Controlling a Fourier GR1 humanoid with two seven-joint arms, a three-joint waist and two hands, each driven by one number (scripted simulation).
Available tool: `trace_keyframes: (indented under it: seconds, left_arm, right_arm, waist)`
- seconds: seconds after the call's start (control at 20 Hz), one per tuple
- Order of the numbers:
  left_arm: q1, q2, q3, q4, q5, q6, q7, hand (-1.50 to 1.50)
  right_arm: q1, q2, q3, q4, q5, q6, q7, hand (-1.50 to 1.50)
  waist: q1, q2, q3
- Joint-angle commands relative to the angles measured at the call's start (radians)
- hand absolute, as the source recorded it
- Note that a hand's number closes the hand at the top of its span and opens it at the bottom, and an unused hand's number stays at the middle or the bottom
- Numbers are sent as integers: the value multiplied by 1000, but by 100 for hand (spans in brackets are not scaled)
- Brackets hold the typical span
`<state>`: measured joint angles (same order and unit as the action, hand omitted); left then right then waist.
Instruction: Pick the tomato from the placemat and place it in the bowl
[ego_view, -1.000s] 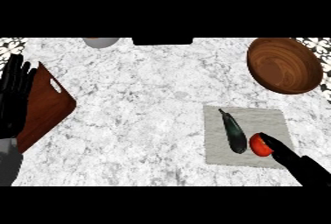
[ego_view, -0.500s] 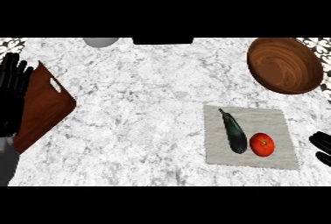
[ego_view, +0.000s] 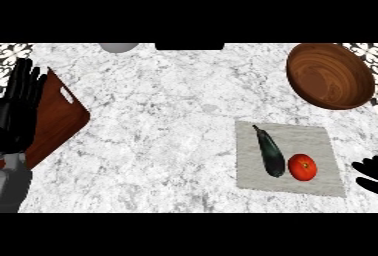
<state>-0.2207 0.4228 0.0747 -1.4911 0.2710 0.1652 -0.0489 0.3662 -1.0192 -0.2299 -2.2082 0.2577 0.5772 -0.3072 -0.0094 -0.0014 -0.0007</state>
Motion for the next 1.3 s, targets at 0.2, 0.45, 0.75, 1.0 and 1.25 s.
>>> trace_keyframes:
  seconds: [0.2, 0.45, 0.75, 1.0, 1.25]
  left_arm:
    - [31, -25, 9, -51, -27, -15, 25, 0]
    - [-69, -35, 31, 47, -48, -36, -11, 0]
    - [18, -61, 47, -35, -66, -38, 9, 0]
    - [41, -84, 45, -76, -72, -39, 25, 0]
    - [-17, -37, 115, 8, -48, -124, 8, 0]
  right_arm:
    - [-85, 105, 114, 96, 221, 38, -17, -150]
    - [-197, 184, 238, 151, 321, 55, 29, -150]
    - [-252, 253, 233, 305, 403, 65, -54, -150]
    - [-249, 318, 292, 463, 550, -66, -125, -150]
    - [-381, 376, 295, 545, 574, -13, -138, -150]
  waist:
    - [14, 2, 1]
    - [13, 4, 1]
    - [12, 2, 1]
    - [14, 1, 1]
    - [12, 2, 1]
